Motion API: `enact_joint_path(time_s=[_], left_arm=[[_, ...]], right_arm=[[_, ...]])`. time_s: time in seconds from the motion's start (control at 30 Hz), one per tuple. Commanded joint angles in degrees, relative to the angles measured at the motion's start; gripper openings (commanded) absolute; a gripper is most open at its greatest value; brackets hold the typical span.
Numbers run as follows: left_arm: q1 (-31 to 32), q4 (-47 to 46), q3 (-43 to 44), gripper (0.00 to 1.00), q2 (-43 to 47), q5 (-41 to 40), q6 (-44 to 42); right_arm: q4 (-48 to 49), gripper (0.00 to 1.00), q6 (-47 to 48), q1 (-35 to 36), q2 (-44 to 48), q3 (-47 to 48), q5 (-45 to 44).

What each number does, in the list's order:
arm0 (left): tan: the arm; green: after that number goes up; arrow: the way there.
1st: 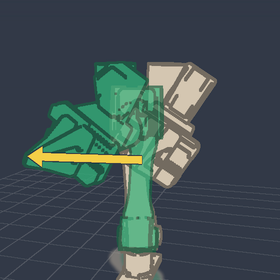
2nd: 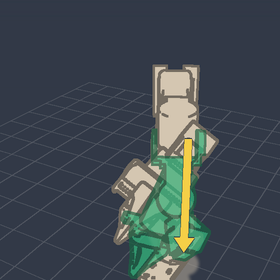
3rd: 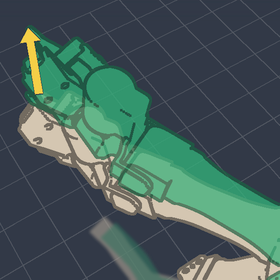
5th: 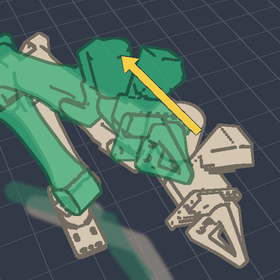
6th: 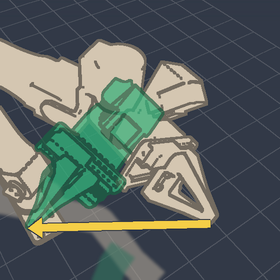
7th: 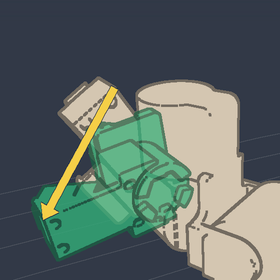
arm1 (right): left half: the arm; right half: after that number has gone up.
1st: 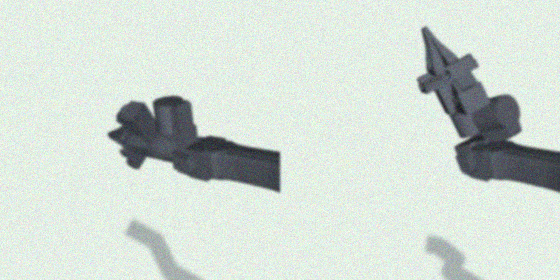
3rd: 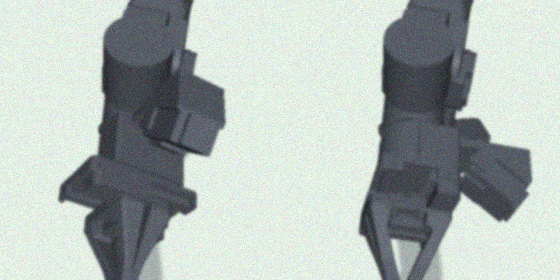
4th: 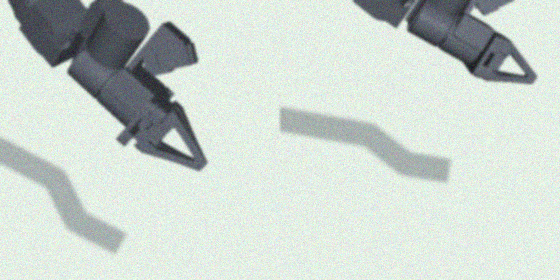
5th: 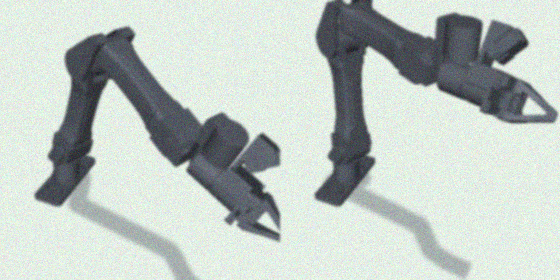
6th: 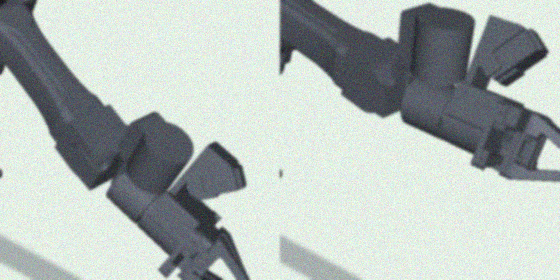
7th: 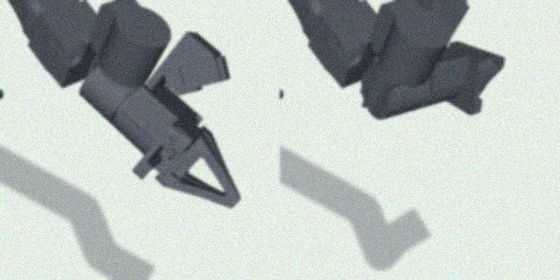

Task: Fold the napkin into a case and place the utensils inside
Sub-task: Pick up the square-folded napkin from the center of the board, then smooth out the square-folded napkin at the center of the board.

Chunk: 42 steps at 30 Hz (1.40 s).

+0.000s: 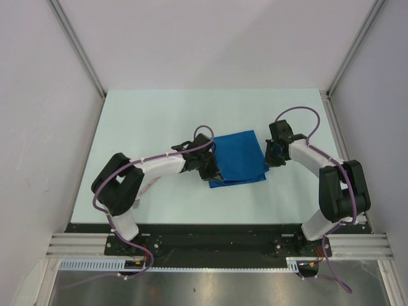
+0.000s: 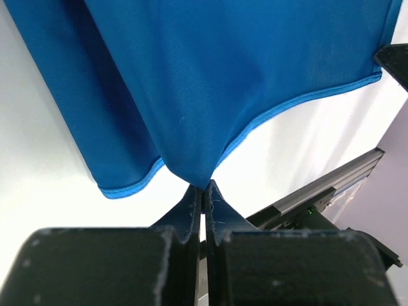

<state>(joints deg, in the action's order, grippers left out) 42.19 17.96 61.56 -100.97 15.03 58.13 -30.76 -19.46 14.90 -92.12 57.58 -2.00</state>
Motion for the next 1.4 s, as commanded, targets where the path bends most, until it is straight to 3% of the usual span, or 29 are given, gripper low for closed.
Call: enact_joint_path(time_s=[0.0, 0.43, 0.97, 1.17, 1.27, 1.3, 1.37], left_arm=[[-0.4, 2.0, 2.5, 0.00, 5.0, -3.2, -3.4], [-1.9, 3.7, -4.2, 0.00, 9.0, -5.5, -4.8], [-2.4, 0.7, -7.2, 0.01, 4.9, -3.8, -5.0], [-2.4, 1.4, -7.1, 0.19, 5.5, -4.1, -6.3], [-2.5, 5.1, -6.2, 0.36, 8.6, -8.2, -9.3], [-2.4, 5.9, -5.8, 0.46, 9.5, -9.1, -10.1], [-2.5, 9.0, -4.5, 0.53, 11.3, -11.9, -12.2]], right_arm=[[-1.1, 0.00, -0.9, 0.2, 4.0, 2.3, 4.4], [2.1, 0.00, -2.3, 1.3, 2.7, -1.4, 9.3], [5.0, 0.00, -1.8, 1.1, -1.6, -4.1, 8.1], [5.0, 0.00, -1.8, 1.2, -2.4, -3.7, 8.6], [4.3, 0.10, -1.7, 1.2, -2.3, -3.3, 9.5], [4.0, 0.21, -1.7, 1.3, -2.1, -3.0, 9.4], [3.1, 0.29, -1.5, 1.3, -1.4, -2.7, 9.5]])
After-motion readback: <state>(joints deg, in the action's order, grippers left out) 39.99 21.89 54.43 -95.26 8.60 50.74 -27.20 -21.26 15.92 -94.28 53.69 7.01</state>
